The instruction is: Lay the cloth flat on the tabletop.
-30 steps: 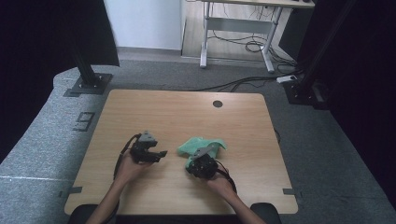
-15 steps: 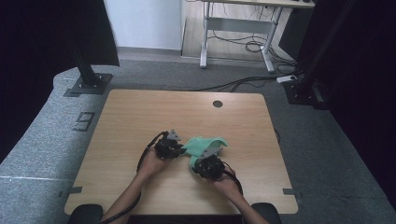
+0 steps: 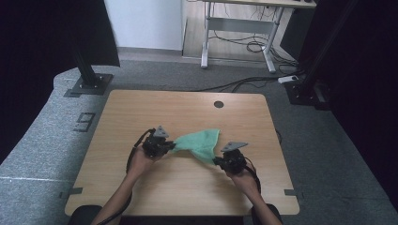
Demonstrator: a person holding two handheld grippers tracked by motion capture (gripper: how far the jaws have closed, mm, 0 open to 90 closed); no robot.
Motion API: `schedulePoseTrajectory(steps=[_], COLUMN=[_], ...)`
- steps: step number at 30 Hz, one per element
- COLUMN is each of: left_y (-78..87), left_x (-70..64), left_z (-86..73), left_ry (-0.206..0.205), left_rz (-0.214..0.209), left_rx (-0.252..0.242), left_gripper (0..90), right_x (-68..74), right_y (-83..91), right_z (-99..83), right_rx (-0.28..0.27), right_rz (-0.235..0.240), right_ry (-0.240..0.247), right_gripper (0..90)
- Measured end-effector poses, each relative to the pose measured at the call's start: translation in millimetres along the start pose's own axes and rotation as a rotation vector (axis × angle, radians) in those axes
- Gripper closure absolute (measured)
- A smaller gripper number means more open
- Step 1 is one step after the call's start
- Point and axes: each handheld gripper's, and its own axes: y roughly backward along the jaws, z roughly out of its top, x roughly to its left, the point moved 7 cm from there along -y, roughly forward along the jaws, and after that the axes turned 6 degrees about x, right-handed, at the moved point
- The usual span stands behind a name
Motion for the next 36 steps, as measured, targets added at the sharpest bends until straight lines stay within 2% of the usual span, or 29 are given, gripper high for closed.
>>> schedulePoseTrajectory(steps=[2,3,4,6,9,11,13,14,15,18,19,20,21,22,24,26,27,28,29,30,31,32,33,34,36], left_y=[13.7,13.7,21.9,27.8,29.5,21.6,11.3,11.3,6.3,-2.4,-2.4,1.0,1.0,7.9,11.7,20.3,20.3,22.8,22.8,22.8,22.8,19.6,19.6,13.0,5.0], left_x=[6.8,6.8,9.6,10.9,11.0,8.7,6.8,6.8,5.9,4.9,5.2,6.5,6.5,9.4,10.7,14.5,14.5,16.6,16.6,20.0,20.0,24.2,24.2,26.5,26.9], left_z=[2.6,2.6,4.8,6.3,5.9,-2.3,-12.8,-12.8,-18.5,-31.6,-33.5,-33.2,-33.2,-29.5,-26.8,-16.3,-16.3,-9.1,-9.1,-2.6,-2.6,2.8,2.8,6.5,10.0], left_ry=[0.014,0.014,0.025,0.035,0.037,0.039,0.036,0.036,0.031,0.014,0.007,0.015,0.015,0.019,0.023,0.027,0.027,0.035,0.035,0.038,0.038,0.057,0.057,0.059,0.042], left_rz=[0.009,0.009,0.005,0.003,0.002,-0.014,-0.029,-0.029,-0.029,-0.006,-0.005,-0.012,-0.012,-0.008,-0.009,0.002,0.002,0.009,0.009,0.03,0.03,0.044,0.044,0.048,0.052], left_rx=[-0.03,-0.03,-0.051,-0.066,-0.07,-0.034,0.016,0.016,0.036,0.067,0.062,0.039,0.039,0.013,0.002,-0.033,-0.033,-0.05,-0.05,-0.052,-0.052,-0.053,-0.053,-0.042,-0.032], left_gripper=[83.2,83.3,83.3,83.3,82.9,80.8,74.6,70.1,70.1,54.4,49.3,39.7,35.5,32.7,30.3,28.6,28.6,28.7,28.8,29.0,29.6,30.1,30.2,30.2,30.2], right_x=[-11.5,-15.0,-18.3,-23.8,-28.8,-34.5,-37.2,-37.2,-38.5,-44.7,-47.7,-54.3,-54.3,-59.5,-62.0,-65.7,-65.7,-65.1,-63.9,-62.1,-62.1,-58.4,-58.4,-54.7,-51.2], right_y=[9.4,12.4,15.0,19.1,21.0,17.3,11.9,11.9,9.6,9.0,11.0,18.1,18.1,26.5,29.7,30.3,30.3,21.6,15.2,7.8,7.8,-8.1,-8.1,-21.5,-29.9], right_z=[0.3,0.6,0.8,0.6,-1.0,-9.5,-19.1,-19.1,-24.1,-36.3,-38.9,-40.2,-40.2,-37.2,-34.1,-19.6,-19.6,-7.9,-2.4,2.3,2.3,9.6,9.6,13.4,13.5], right_rx=[-0.014,-0.019,-0.025,-0.028,-0.025,0.003,0.036,0.036,0.052,0.081,0.084,0.064,0.064,0.037,0.025,-0.007,-0.007,-0.018,-0.017,-0.008,-0.008,0.019,0.019,0.04,0.055], right_rz=[-0.023,-0.029,-0.034,-0.039,-0.051,-0.055,-0.05,-0.05,-0.05,-0.056,-0.064,-0.079,-0.079,-0.072,-0.08,-0.094,-0.094,-0.088,-0.086,-0.08,-0.08,-0.073,-0.073,-0.068,-0.074], right_ry=[-0.023,-0.03,-0.038,-0.052,-0.067,-0.088,-0.097,-0.097,-0.104,-0.115,-0.12,-0.136,-0.136,-0.161,-0.164,-0.165,-0.165,-0.157,-0.152,-0.148,-0.148,-0.134,-0.134,-0.129,-0.126], right_gripper=[86.5,86.5,86.5,86.5,86.6,86.4,86.0,86.0,85.4,79.0,73.8,62.6,62.6,57.5,55.2,50.4,50.4,49.2,49.5,51.9,51.9,54.7,54.7,55.4,54.9])
